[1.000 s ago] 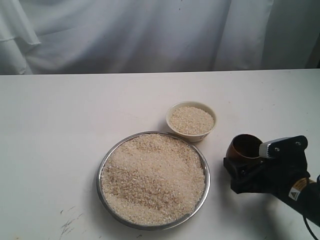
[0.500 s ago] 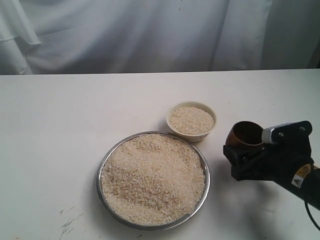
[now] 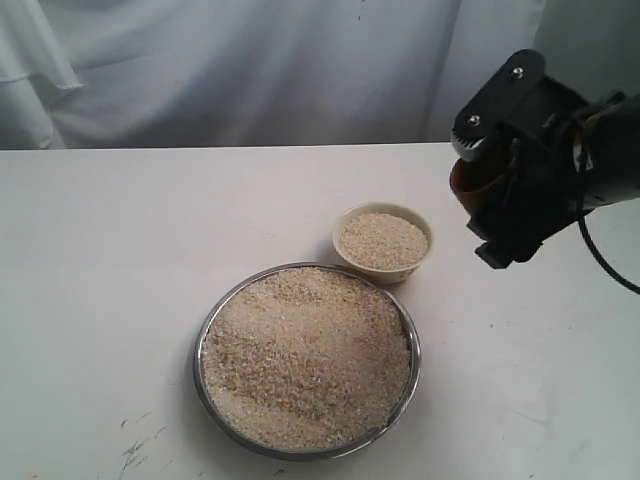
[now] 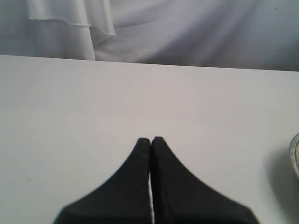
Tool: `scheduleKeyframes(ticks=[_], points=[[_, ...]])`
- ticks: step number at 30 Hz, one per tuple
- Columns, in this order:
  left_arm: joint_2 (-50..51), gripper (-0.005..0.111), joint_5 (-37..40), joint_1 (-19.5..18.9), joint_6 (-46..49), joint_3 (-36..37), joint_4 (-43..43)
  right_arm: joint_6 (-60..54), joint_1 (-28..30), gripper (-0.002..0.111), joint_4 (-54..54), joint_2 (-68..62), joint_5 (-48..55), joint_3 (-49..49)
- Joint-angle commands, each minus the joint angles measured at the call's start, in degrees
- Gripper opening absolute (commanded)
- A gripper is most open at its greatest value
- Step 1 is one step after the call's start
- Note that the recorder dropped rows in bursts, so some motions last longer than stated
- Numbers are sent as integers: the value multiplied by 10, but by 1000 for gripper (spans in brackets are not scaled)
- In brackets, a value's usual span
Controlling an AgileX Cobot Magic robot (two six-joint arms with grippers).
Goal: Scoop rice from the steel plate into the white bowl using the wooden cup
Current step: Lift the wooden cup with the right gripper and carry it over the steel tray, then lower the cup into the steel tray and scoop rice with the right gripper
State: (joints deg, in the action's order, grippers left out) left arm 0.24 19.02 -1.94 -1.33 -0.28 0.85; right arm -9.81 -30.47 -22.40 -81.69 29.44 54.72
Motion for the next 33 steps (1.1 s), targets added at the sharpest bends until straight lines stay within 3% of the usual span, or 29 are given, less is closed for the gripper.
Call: scheduleKeyframes(ticks=[1,7,14,20,24,33], points=[[-2,0,-8,2,0,3,-1,-85,-48,0,28,-5,88,39],[-2,0,-8,2,0,3,-1,-114,-141,0,-69,-107,304,113],[-2,0,-8,2,0,3,-1,-133,-202,0,-94,-197,331,207],[-2,0,-8,2,0,3,-1,-141,-265,0,-215,-269,352,277],[-2,0,-8,2,0,3,-1,-143,-295,0,-232,-312,368,318],[-2,0,-8,2,0,3,-1,-217,-329,0,-278,-380,394,337]])
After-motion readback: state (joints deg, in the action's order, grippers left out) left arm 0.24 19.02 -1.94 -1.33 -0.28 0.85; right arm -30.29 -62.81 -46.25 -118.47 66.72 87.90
